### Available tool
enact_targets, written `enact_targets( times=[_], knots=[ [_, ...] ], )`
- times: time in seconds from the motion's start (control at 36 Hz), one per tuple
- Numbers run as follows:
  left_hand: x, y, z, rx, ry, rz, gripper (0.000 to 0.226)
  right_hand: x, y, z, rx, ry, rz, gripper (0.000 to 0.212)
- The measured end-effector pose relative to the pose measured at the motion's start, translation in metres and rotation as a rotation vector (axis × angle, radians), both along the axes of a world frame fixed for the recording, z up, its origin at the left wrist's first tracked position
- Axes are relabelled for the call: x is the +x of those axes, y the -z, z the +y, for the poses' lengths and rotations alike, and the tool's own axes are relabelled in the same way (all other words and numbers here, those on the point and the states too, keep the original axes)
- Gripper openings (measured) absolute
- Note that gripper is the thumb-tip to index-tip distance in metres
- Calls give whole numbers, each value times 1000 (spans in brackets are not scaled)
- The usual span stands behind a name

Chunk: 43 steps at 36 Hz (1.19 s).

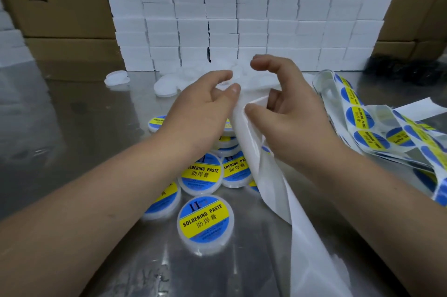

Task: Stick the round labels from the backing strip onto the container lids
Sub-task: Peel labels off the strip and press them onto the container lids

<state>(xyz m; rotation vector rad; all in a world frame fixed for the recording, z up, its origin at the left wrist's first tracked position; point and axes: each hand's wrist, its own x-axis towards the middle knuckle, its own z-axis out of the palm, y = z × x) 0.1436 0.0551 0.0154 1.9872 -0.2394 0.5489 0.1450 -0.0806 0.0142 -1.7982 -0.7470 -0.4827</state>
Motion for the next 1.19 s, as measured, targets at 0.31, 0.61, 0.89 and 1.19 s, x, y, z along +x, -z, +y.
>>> enact_targets(
  times=[0.31,0.61,0.89,1.19],
  knots=[
    [1,-6,2,-255,62,-63,21,13,-8,-7,303,397,176,21],
    [-9,-10,-3,-320,214,-74,39,25,-18,-17,490,146,887,46],
    [-18,-8,-6,-154,431,77,47,19,-23,-19,918,-141,969,19],
    [-23,-2,-8,98,508,117,42,32,-19,-18,761,89,898,42]
  ],
)
